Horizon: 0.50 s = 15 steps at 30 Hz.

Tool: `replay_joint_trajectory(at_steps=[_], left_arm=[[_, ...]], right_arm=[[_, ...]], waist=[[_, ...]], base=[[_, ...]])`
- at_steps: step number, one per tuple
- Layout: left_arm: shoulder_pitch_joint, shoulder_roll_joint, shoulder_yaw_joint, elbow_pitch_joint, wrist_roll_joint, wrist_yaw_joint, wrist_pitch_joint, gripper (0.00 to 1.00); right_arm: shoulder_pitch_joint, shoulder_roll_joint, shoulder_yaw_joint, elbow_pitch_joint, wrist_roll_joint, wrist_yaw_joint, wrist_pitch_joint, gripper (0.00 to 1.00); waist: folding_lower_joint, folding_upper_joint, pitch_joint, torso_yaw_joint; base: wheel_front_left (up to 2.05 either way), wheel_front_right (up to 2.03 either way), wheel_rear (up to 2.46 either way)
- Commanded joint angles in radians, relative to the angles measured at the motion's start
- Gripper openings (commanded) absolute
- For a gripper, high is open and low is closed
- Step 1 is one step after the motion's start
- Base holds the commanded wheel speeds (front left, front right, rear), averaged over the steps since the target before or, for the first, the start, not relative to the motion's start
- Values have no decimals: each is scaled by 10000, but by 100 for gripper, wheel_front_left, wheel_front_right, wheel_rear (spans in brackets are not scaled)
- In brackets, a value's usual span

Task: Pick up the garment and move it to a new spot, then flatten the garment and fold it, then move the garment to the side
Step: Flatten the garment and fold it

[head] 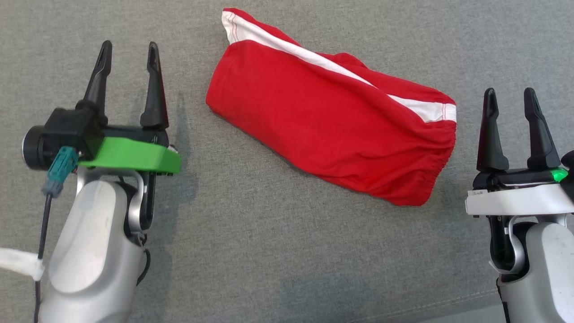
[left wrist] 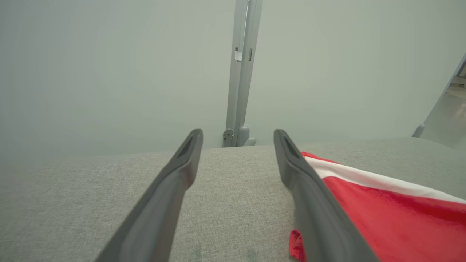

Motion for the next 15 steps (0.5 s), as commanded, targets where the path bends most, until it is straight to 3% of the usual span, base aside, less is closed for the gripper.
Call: replay_joint_trajectory(at_steps=[1, 9, 15], left_arm=[[561, 151, 167, -548, 196, 148, -66, 100], [2708, 459, 507, -2405, 548, 703, -66, 100], [3567, 456, 419, -2876, 563, 924, 54, 100]], right_arm=[[145, 49, -47, -109, -287, 0, -48, 100], [836, 164, -79, 6, -948, 0, -49, 100], [1168, 300, -215, 89, -907, 0, -50, 100]], waist=[[-1, 0, -290, 143], [-1, 0, -843, 296], [-1, 0, -1106, 376]], base=[[0, 0, 0], [0, 0, 0], [0, 0, 0]])
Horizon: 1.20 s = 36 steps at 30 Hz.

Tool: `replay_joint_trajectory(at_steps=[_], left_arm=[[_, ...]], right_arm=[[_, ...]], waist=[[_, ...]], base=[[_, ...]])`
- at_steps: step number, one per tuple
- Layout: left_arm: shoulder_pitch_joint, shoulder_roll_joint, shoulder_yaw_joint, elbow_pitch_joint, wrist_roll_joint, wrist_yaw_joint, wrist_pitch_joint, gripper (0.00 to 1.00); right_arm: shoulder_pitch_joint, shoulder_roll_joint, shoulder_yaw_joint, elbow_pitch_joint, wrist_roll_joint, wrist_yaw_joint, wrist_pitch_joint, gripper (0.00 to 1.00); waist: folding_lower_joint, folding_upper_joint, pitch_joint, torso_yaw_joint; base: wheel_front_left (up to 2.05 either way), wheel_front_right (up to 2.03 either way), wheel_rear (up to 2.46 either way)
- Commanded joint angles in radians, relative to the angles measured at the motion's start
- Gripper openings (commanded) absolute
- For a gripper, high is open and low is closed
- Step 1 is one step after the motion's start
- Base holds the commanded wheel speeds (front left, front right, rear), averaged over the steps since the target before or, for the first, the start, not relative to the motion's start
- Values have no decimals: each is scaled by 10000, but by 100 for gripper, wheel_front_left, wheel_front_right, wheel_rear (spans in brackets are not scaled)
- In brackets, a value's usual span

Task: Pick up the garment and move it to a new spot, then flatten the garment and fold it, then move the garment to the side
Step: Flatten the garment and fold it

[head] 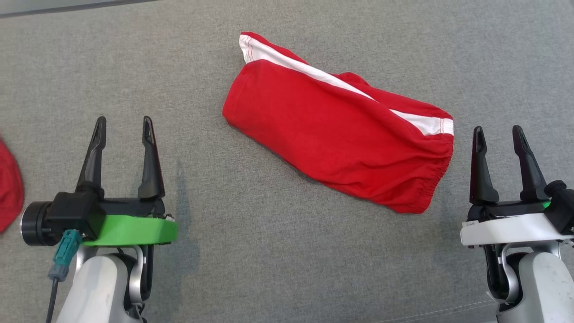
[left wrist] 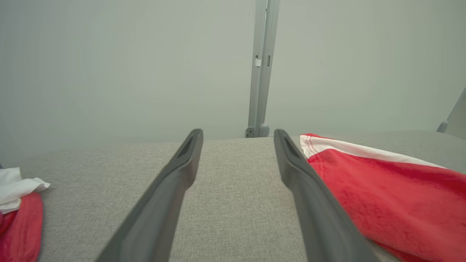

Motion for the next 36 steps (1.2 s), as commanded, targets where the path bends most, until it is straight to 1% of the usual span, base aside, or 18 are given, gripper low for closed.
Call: replay_joint_trajectory(at_steps=[1, 11, 15, 17, 20, 25, 27, 29, 31, 36], left_arm=[[192, 57, -39, -80, 12, 87, 53, 100], [266, 110, -149, -158, -73, 46, 176, 100], [-65, 161, -309, -167, -6, -73, 276, 100], [-396, 209, -461, -98, 8, -276, 400, 100], [-1070, 205, -748, 218, -213, -765, 820, 100], [-2374, -9, -1231, 1473, -933, -1793, 1988, 100], [-2854, -11, -1352, 2132, -1225, -2081, 2342, 100], [-3261, -62, -1488, 2793, -1549, -2294, 2600, 100], [-3616, -1, -1661, 3409, -1796, -2414, 2780, 100], [-4188, 149, -2018, 4774, -2305, -2535, 3115, 100]], right_arm=[[135, 32, -77, 25, 18, 0, -50, 100], [155, 90, -131, 21, -56, 0, -50, 100], [89, 103, -114, 7, -28, 0, -50, 100], [34, 108, -95, -13, -23, 0, -50, 100], [-85, 115, 31, -12, -12, 0, -51, 100], [-305, 121, 351, 66, 78, 0, -51, 100], [-370, 130, 447, 115, 148, -1, -51, 100], [-456, 139, 533, 147, 221, -1, -51, 100], [-477, 151, 591, 191, 290, -1, -51, 100], [-430, 168, 631, 254, 425, -1, -51, 100]], waist=[[0, 0, -125, 71], [0, 0, -182, 133], [0, 0, -110, 115], [0, 0, -34, 89], [0, 0, 123, -49], [0, 0, 432, -549], [0, 0, 574, -778], [0, 0, 693, -1005], [0, 0, 786, -1205], [0, 0, 895, -1454]], base=[[0, 0, 0], [0, 0, 0], [0, 0, 0], [0, 0, 0], [0, 0, 0], [0, 0, 0], [0, 0, 0], [0, 0, 0], [0, 0, 0], [0, 0, 0]])
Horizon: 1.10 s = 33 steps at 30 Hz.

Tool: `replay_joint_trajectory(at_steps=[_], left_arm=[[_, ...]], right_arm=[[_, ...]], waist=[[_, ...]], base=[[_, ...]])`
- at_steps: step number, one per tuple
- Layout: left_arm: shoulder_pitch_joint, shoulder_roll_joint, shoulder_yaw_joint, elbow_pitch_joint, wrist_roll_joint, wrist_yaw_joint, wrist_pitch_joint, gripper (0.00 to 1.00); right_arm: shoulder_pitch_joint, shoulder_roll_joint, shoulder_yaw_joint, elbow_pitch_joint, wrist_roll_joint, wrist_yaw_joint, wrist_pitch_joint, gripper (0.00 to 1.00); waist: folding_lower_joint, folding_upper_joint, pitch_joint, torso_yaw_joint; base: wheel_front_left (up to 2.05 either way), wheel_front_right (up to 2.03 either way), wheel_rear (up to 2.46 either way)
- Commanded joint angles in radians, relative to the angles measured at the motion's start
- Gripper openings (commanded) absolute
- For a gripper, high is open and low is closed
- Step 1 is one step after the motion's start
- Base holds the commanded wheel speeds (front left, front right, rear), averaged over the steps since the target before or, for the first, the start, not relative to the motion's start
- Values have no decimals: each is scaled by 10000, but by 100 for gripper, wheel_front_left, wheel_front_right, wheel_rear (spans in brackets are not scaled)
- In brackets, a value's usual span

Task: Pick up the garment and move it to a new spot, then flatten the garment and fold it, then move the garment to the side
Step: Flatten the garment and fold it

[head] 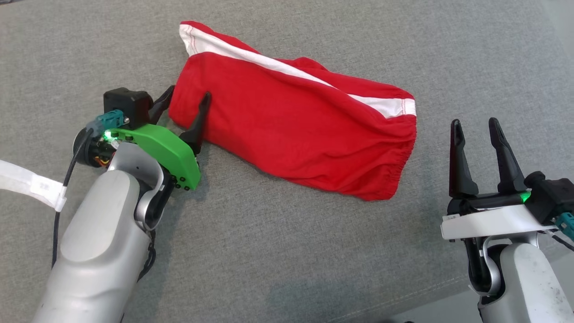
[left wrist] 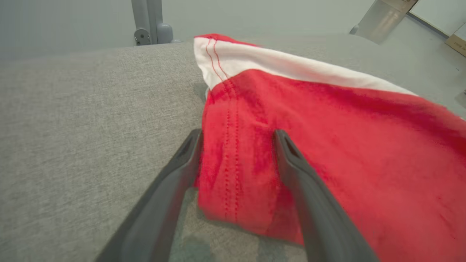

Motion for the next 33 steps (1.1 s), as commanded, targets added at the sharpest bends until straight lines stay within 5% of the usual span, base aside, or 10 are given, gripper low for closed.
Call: replay_joint_trajectory(at_steps=[1, 8, 9, 10, 19, 25, 33], left_arm=[[-208, 124, -39, 316, -199, -54, 53, 100], [-554, 6, -509, 1788, -922, -63, 374, 100], [-593, -12, -619, 1891, -1072, -64, 424, 76], [-578, -54, -729, 1941, -1326, -65, 471, 0], [-415, 117, -442, 2040, -2176, -50, -1055, 0], [821, -132, 40, 1440, -2500, 387, -2331, 0], [3088, -365, 210, -1139, -2134, 1745, -2982, 0]], right_arm=[[-30, 8, 28, 20, 69, -2, -51, 100], [-91, 8, 198, 126, 320, -3, -51, 100], [-94, 8, 223, 144, 327, -3, -51, 100], [-101, 8, 245, 158, 346, -3, -51, 100], [92, 7, 99, 171, 367, -3, -51, 100], [171, 6, -16, 128, 222, -3, -51, 100], [33, -233, -61, 208, 65, -3, -51, 100]], waist=[[0, -1, 174, -204], [0, -1, 159, -298], [0, -1, 154, -306], [0, -1, 144, -311], [0, -1, 37, -39], [0, -1, -146, 613], [0, -1, -339, 1625]], base=[[0, 0, 0], [0, 0, 0], [0, 0, 0], [0, 0, 0], [0, 0, 0], [0, 0, 0], [0, 0, 0]])
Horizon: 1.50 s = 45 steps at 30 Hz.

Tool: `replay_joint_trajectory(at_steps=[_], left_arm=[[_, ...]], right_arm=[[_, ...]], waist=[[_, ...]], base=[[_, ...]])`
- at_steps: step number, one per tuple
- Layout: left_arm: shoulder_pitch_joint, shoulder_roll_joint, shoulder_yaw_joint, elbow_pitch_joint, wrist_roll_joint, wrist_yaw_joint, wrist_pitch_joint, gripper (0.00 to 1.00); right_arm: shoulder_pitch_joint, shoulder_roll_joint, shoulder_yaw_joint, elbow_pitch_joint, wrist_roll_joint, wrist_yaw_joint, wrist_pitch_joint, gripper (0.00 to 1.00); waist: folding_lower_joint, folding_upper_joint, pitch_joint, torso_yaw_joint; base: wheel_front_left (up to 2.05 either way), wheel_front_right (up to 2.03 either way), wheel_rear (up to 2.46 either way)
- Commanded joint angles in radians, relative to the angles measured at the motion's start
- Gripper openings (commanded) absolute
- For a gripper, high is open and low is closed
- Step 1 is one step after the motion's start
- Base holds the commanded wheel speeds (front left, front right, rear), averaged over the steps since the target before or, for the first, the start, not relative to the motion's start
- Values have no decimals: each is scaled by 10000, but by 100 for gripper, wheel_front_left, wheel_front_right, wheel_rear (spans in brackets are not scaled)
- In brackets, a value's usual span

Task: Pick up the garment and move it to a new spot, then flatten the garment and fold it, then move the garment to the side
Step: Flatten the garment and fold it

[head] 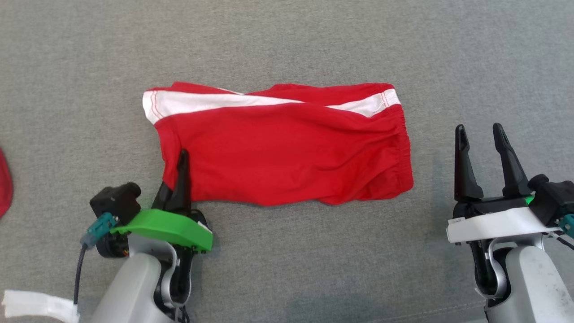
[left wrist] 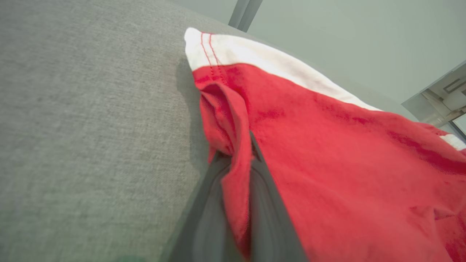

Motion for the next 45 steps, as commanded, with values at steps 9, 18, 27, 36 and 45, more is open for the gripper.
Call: replay_joint_trajectory(at_steps=[9, 18, 27, 36, 45], left_arm=[[1687, 169, -412, -2021, 675, 1212, 118, 100], [1346, 903, -223, -3021, 2498, 2243, -187, 100], [1383, 1601, 116, -3706, 3581, 2747, -231, 100], [1692, 1572, 175, -3795, 3342, 2752, -232, 100], [1338, 1307, -81, -3689, 3317, 2627, -231, 100]], right_arm=[[-138, -308, -76, 267, -18, -3, -51, 100], [-250, -408, -31, 447, -196, -3, -17, 100], [-131, -555, -80, 712, -520, -3, 244, 100], [-13, -653, -110, 811, -356, -3, 357, 100], [-669, -1073, 852, 2030, 689, -2, 552, 100]], waist=[[0, 0, -274, 1122], [0, 0, -582, 921], [0, 0, -1018, 787], [0, 0, -1207, 1072], [0, 0, -940, 1759]], base=[[0, 0, 0], [0, 0, 0], [0, 0, 0], [0, 0, 0], [0, 0, 0]])
